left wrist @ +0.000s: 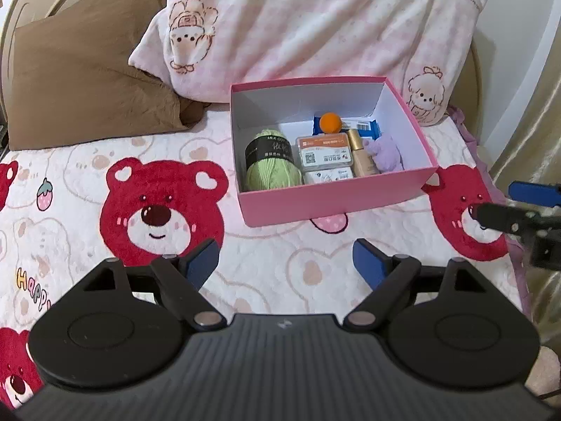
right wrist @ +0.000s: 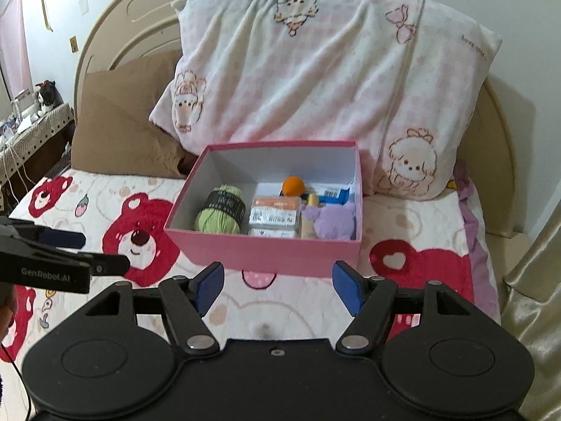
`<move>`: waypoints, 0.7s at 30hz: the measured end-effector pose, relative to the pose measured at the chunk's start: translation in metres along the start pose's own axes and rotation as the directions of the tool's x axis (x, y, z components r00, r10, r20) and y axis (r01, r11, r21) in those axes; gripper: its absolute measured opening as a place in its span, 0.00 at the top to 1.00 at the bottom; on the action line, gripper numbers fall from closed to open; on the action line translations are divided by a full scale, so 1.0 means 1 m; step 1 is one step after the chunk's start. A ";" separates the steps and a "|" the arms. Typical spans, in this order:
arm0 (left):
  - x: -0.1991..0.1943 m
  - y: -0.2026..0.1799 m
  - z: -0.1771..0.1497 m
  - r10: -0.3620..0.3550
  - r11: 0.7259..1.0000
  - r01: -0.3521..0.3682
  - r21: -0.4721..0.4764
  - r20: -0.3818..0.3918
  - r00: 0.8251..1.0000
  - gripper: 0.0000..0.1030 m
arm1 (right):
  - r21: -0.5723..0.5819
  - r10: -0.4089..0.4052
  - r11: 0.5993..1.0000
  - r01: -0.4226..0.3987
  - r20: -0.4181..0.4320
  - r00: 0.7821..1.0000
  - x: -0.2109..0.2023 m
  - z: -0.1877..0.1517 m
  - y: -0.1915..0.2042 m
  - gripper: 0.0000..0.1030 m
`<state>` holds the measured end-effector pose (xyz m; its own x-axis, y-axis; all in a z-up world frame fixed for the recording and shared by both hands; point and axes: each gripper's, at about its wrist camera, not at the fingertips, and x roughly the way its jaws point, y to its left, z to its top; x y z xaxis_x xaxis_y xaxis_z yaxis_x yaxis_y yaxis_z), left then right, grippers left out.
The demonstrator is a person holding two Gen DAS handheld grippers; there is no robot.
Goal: Organize objects
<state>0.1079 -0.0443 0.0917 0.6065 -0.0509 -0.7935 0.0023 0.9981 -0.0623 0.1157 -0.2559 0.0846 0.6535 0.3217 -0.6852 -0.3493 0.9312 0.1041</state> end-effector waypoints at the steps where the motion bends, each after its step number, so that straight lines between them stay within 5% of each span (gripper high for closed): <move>1: 0.000 0.001 -0.001 -0.002 1.000 0.002 -0.002 -0.004 1.000 0.19 | -0.004 -0.004 1.000 0.004 -0.005 1.000 0.001 -0.002 0.002 0.29; 16: 0.000 0.000 -0.019 0.017 1.000 -0.018 -0.017 -0.017 1.000 0.18 | -0.007 -0.059 0.998 0.059 -0.044 0.997 -0.002 -0.017 0.011 0.24; 21: -0.001 -0.002 -0.025 0.013 1.000 -0.014 -0.023 -0.019 1.000 0.08 | 0.007 -0.095 0.995 0.096 -0.047 0.994 -0.003 -0.020 0.011 0.07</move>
<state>0.0870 -0.0468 0.0775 0.5916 -0.0382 -0.8053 -0.0248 0.9975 -0.0655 0.0967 -0.2500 0.0731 0.6518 0.2231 -0.7249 -0.2805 0.9589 0.0429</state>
